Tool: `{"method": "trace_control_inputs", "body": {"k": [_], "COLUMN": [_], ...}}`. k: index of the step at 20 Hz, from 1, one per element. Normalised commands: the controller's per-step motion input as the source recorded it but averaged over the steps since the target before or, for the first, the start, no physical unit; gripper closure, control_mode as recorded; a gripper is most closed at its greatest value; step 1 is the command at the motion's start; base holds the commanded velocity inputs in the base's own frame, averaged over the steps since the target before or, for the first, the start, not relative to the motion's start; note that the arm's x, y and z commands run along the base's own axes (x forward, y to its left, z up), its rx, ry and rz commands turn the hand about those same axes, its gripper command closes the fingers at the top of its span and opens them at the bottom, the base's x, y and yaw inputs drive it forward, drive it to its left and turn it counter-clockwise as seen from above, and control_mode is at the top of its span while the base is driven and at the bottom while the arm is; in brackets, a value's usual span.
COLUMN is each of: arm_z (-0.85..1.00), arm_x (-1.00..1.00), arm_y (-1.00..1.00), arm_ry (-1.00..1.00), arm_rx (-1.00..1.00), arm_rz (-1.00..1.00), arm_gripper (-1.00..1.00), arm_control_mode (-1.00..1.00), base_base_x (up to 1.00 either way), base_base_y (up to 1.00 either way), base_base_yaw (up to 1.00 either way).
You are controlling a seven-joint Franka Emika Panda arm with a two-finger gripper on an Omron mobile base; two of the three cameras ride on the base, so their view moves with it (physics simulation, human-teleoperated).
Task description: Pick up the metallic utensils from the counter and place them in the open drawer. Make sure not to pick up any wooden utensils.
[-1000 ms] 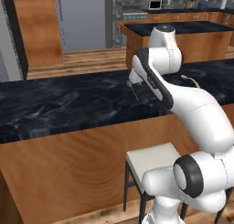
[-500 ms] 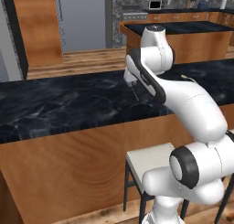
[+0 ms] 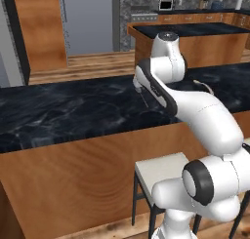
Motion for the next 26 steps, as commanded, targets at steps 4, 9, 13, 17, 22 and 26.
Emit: {"method": "trace_control_inputs", "body": {"k": [4, 9, 13, 17, 22, 26], "arm_z": [-0.12, -0.01, -0.01, 0.02, 0.00, -0.10], "arm_x": [0.08, 0.32, 0.11, -0.03, 0.00, 0.03], "arm_y": [-0.13, -0.29, 0.00, 0.29, 0.16, 0.08], "arm_ry": [-0.25, -0.02, 0.11, 0.13, 0.19, 0.14], "arm_rx": [0.00, 0.00, 0.00, 0.00, 0.00, 0.00], "arm_rz": [0.00, 0.05, 0.08, 0.01, 0.00, -0.05], "arm_gripper": [-1.00, -1.00, -1.00, -1.00, -1.00, -1.00], "arm_control_mode": [-1.00, -1.00, -1.00, -1.00, -1.00, -1.00], "base_base_x": [0.00, 0.00, 0.00, 0.00, 0.00, 0.00], "base_base_y": [0.00, 0.00, 0.00, 0.00, 0.00, 0.00], "base_base_yaw": [0.00, 0.00, 0.00, 0.00, 0.00, 0.00]}}
